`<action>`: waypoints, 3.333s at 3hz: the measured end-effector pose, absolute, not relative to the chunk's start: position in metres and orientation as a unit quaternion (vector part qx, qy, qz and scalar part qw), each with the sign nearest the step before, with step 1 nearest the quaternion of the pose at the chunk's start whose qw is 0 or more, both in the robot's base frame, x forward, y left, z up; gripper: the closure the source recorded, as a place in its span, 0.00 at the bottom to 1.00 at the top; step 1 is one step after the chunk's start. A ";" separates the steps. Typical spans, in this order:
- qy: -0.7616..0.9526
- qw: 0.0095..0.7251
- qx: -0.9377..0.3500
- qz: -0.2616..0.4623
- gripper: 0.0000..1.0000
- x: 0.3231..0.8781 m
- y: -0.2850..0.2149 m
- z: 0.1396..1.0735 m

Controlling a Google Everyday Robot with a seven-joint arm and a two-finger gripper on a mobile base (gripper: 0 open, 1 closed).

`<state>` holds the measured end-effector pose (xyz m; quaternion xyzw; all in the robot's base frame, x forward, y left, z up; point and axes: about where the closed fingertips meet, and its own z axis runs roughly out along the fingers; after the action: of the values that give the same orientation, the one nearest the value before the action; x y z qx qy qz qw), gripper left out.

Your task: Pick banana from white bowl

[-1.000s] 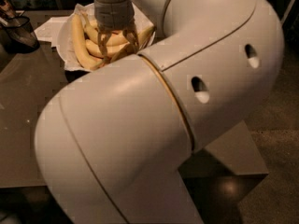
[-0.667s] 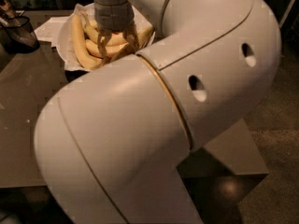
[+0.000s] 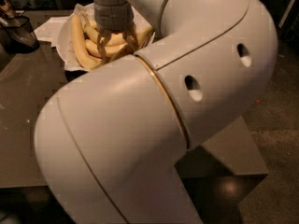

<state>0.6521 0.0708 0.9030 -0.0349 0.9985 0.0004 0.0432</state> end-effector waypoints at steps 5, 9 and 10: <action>0.997 0.057 -0.044 0.006 1.00 0.655 0.074 0.908; 0.987 0.119 -0.105 0.022 1.00 0.646 0.091 0.939; 0.980 0.156 -0.118 0.028 1.00 0.643 0.093 0.947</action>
Offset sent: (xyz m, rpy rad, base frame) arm 0.0000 0.0000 0.0000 0.0000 -0.0001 -0.0001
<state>0.6427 0.0926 0.9468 -0.1178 0.9803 0.0280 0.1563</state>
